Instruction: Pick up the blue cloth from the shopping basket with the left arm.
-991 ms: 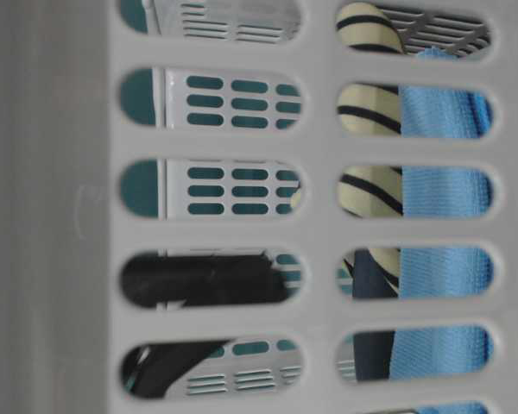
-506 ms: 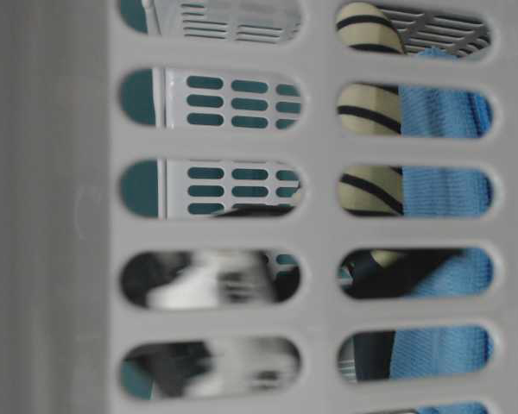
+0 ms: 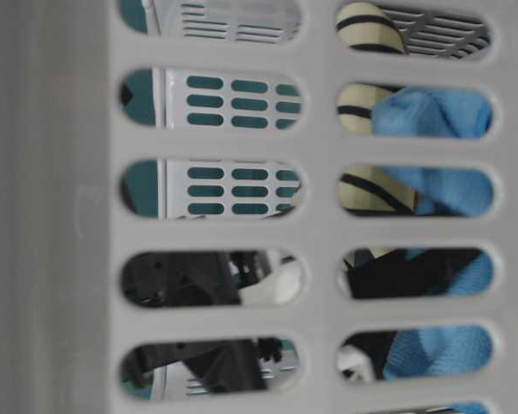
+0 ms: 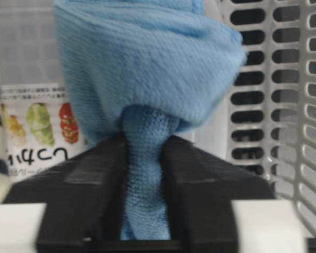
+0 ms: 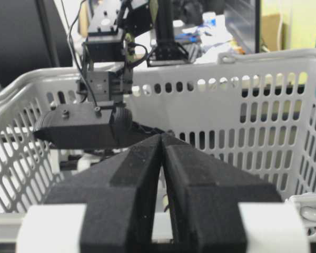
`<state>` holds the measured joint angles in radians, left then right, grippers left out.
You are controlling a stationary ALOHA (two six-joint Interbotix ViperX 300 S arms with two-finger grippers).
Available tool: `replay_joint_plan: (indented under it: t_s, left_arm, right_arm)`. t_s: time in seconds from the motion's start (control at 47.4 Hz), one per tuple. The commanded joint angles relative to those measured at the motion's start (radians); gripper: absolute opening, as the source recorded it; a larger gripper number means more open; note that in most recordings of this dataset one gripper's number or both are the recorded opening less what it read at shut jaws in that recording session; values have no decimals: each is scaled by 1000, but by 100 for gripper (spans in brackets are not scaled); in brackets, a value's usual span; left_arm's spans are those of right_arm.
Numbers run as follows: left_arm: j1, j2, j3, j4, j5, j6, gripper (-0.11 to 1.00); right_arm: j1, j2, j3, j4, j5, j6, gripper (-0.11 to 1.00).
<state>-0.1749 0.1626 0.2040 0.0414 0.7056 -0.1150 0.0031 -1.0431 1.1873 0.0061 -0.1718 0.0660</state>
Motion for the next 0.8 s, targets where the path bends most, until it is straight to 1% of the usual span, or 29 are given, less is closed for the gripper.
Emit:
replay_joint_plan:
  t_s: [0.0,0.19,0.422,0.527,0.59,0.696,0.78]
  left_arm:
    - [-3,-51,-31,3,9,2,14]
    - [-9,-123,-130,3,92,2,14]
    - [-11,-176,-321,3,301,2,14]
    - [-11,-178,-411,3,403,0,14]
    - [-11,-173,-454,3,445,0,14]
    - [-11,-155,-497,3,488,-2,14]
    - [-11,-147,-502,3,494,-2,14]
  right_arm:
    - [0,3,-9,3,-5,2,1]
    - [0,2,-9,3,-5,2,1]
    - [2,2,-9,3,-5,2,1]
    - [2,3,-9,3,-5,2,1]
    - [2,2,-9,3,-6,2,1]
    - [0,2,-8,3,-8,2,1]
    - [0,2,-9,3,-9,2,1]
